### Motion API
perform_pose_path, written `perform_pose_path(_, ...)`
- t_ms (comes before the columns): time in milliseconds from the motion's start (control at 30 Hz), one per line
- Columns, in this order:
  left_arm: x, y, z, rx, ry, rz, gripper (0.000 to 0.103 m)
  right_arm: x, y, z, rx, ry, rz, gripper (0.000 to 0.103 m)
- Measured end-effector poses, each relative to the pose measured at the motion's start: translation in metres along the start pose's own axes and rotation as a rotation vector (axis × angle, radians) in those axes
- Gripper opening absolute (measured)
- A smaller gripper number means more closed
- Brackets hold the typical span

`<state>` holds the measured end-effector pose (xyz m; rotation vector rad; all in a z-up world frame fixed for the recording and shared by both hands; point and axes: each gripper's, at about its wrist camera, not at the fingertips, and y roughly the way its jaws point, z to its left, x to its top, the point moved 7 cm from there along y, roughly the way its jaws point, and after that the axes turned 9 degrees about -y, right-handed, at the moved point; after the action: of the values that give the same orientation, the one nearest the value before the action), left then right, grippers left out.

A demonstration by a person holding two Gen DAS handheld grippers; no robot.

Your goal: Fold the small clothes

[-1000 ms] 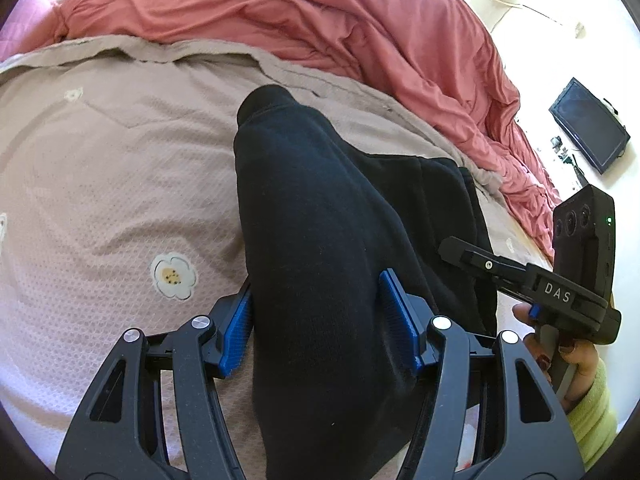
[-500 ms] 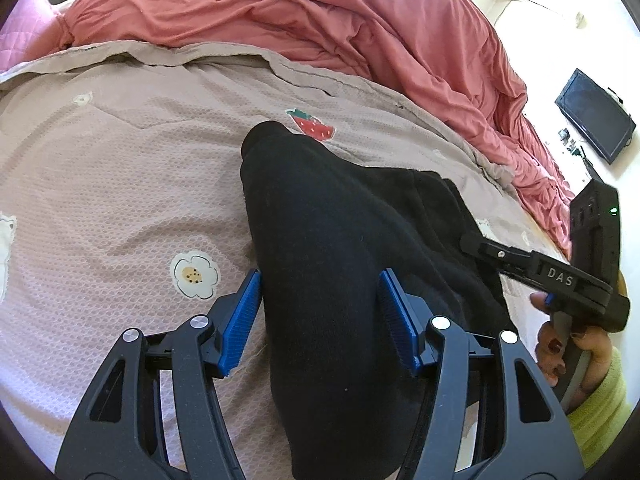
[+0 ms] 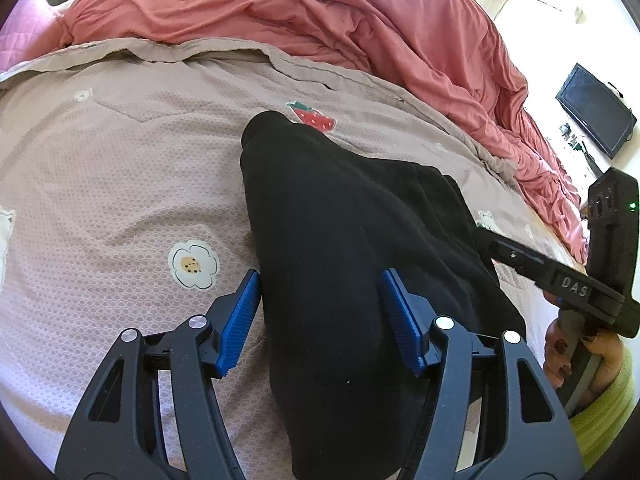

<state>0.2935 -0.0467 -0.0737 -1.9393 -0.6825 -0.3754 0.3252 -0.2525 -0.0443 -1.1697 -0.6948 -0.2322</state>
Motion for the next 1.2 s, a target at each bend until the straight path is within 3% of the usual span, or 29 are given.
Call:
perform_pose_path(233, -0.004, 0.000, 0.000, -0.003, 0.003, 0.002, 0.056, -0.016, 0.007, -0.012, -0.122, -0.049, 0.043, 0.060)
perform_pose_path(433, -0.004, -0.001, 0.001, -0.001, 0.007, -0.001, 0.056, -0.020, -0.040, 0.000, -0.020, -0.108, -0.077, 0.058)
perform_pose_path(500, -0.005, -0.002, 0.000, 0.003, 0.013, -0.003, 0.056, -0.029, -0.054, 0.010, 0.040, -0.152, -0.078, 0.045)
perform_pose_path(567, -0.006, -0.002, -0.001, 0.004, 0.015, -0.004, 0.056, -0.039, -0.061, 0.021, 0.088, -0.199, -0.058, 0.038)
perform_pose_path(667, -0.008, -0.003, -0.002, 0.009, 0.020, -0.006, 0.056, -0.054, -0.063, 0.038, 0.134, -0.271, -0.031, 0.037)
perform_pose_path(967, -0.012, -0.006, -0.005, 0.018, 0.032, -0.008, 0.056, -0.068, -0.035, 0.057, 0.150, -0.396, 0.060, 0.037)
perform_pose_path(1067, -0.013, -0.006, -0.007, 0.021, 0.043, -0.007, 0.057, -0.073, -0.036, 0.058, 0.138, -0.408, 0.094, 0.013)
perform_pose_path(1200, -0.016, -0.006, -0.012, 0.023, 0.067, -0.002, 0.062, -0.081, -0.046, 0.049, 0.110, -0.348, 0.099, 0.013)
